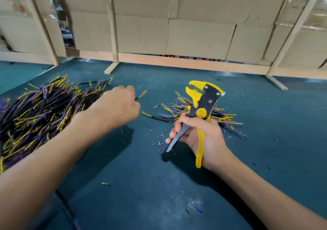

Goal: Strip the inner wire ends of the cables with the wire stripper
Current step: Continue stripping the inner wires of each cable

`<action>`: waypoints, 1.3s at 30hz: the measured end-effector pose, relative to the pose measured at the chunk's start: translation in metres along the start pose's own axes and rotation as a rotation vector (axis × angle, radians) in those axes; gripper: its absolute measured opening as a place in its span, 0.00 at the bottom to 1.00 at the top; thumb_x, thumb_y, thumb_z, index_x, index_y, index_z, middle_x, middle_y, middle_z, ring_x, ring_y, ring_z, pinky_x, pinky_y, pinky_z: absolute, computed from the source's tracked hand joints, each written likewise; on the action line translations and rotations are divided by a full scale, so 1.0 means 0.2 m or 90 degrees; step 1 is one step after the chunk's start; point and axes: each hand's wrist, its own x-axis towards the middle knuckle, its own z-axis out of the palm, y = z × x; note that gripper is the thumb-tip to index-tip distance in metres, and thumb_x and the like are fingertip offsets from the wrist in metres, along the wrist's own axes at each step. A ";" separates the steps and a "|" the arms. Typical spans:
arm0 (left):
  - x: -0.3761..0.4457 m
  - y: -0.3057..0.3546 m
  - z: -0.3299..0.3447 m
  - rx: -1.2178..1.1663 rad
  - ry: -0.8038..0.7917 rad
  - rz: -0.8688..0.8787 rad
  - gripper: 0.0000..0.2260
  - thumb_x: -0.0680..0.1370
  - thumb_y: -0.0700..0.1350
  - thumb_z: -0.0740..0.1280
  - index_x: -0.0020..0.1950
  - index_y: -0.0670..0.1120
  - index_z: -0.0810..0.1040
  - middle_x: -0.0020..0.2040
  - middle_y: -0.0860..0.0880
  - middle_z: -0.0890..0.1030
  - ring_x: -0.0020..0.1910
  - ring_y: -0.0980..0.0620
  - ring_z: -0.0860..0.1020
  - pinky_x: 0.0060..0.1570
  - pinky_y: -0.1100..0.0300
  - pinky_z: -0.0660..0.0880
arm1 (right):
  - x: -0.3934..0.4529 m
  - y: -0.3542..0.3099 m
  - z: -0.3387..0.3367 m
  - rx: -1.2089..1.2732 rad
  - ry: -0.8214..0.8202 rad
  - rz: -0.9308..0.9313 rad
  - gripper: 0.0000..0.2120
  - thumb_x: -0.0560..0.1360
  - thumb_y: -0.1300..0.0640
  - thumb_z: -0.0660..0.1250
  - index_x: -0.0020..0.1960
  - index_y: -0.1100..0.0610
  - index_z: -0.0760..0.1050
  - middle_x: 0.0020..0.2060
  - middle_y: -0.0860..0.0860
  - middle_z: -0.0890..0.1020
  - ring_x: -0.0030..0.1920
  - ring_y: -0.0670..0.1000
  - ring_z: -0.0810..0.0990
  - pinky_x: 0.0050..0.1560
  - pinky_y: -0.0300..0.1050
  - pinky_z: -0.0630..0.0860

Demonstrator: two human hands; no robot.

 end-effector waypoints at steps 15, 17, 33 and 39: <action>-0.26 0.10 0.24 -0.415 0.231 0.409 0.13 0.82 0.45 0.59 0.67 0.50 0.71 0.42 0.53 0.74 0.33 0.54 0.71 0.37 0.67 0.69 | 0.00 -0.10 -0.05 -0.101 0.055 -0.100 0.04 0.73 0.65 0.72 0.47 0.62 0.81 0.45 0.66 0.84 0.37 0.62 0.82 0.42 0.59 0.81; -0.25 0.10 0.24 -0.460 0.207 0.396 0.14 0.82 0.46 0.58 0.68 0.54 0.68 0.44 0.54 0.75 0.32 0.55 0.70 0.36 0.71 0.66 | 0.00 -0.10 -0.05 -0.094 0.044 -0.104 0.03 0.74 0.66 0.70 0.48 0.63 0.80 0.43 0.66 0.83 0.37 0.62 0.82 0.42 0.59 0.81; -0.23 0.20 0.17 -1.466 -0.221 0.012 0.22 0.76 0.30 0.62 0.69 0.40 0.69 0.43 0.42 0.79 0.43 0.49 0.81 0.49 0.44 0.81 | -0.03 -0.06 0.04 -0.180 0.072 -0.059 0.04 0.69 0.65 0.74 0.43 0.62 0.82 0.41 0.65 0.81 0.40 0.60 0.83 0.39 0.56 0.83; -0.23 0.19 0.15 -1.531 -0.261 0.004 0.23 0.75 0.29 0.61 0.69 0.44 0.65 0.46 0.44 0.77 0.53 0.47 0.77 0.46 0.45 0.81 | -0.05 -0.04 0.11 -0.141 0.046 0.023 0.02 0.71 0.65 0.73 0.43 0.62 0.80 0.41 0.62 0.83 0.41 0.59 0.83 0.42 0.60 0.83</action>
